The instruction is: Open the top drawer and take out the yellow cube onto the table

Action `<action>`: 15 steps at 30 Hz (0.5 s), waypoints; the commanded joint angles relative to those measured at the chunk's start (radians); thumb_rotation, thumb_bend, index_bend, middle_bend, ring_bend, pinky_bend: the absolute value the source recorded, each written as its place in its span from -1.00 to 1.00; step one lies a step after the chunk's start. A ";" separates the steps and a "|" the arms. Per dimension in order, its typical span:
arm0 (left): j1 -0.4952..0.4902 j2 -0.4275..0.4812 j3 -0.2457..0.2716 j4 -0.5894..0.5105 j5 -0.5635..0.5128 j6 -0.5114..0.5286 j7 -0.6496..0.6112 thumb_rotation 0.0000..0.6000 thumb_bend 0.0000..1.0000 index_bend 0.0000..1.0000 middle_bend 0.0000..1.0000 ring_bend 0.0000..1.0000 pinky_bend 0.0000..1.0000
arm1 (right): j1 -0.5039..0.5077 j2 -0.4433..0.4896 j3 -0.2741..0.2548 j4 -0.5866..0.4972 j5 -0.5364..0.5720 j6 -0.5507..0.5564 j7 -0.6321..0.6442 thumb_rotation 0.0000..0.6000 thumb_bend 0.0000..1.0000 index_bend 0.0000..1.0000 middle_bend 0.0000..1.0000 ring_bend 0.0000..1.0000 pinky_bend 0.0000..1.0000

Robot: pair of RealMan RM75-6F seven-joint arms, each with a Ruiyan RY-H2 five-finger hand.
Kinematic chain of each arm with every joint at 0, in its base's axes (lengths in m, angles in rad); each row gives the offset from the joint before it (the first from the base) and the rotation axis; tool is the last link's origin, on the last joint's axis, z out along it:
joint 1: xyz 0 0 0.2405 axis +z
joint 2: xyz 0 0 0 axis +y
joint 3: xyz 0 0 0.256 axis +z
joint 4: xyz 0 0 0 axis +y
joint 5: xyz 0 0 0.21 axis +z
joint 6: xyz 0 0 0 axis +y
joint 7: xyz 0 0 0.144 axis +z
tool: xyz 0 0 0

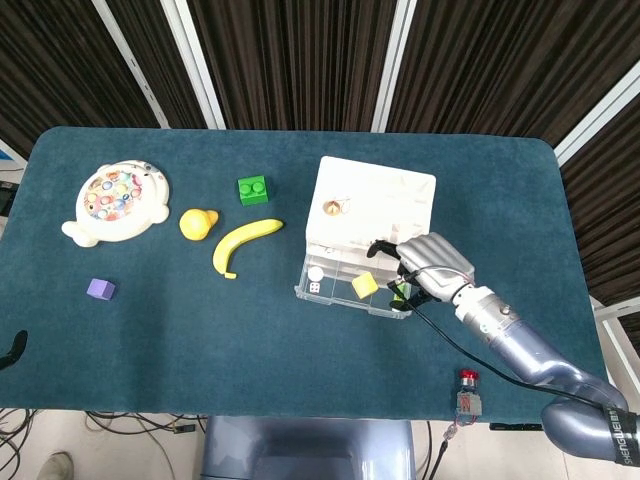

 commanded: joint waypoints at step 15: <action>0.000 -0.004 -0.001 -0.002 -0.004 0.002 0.011 1.00 -0.32 -0.86 -1.00 -1.00 -1.00 | 0.012 -0.123 -0.053 -0.006 0.058 0.134 -0.342 1.00 -0.61 -0.28 1.00 1.00 1.00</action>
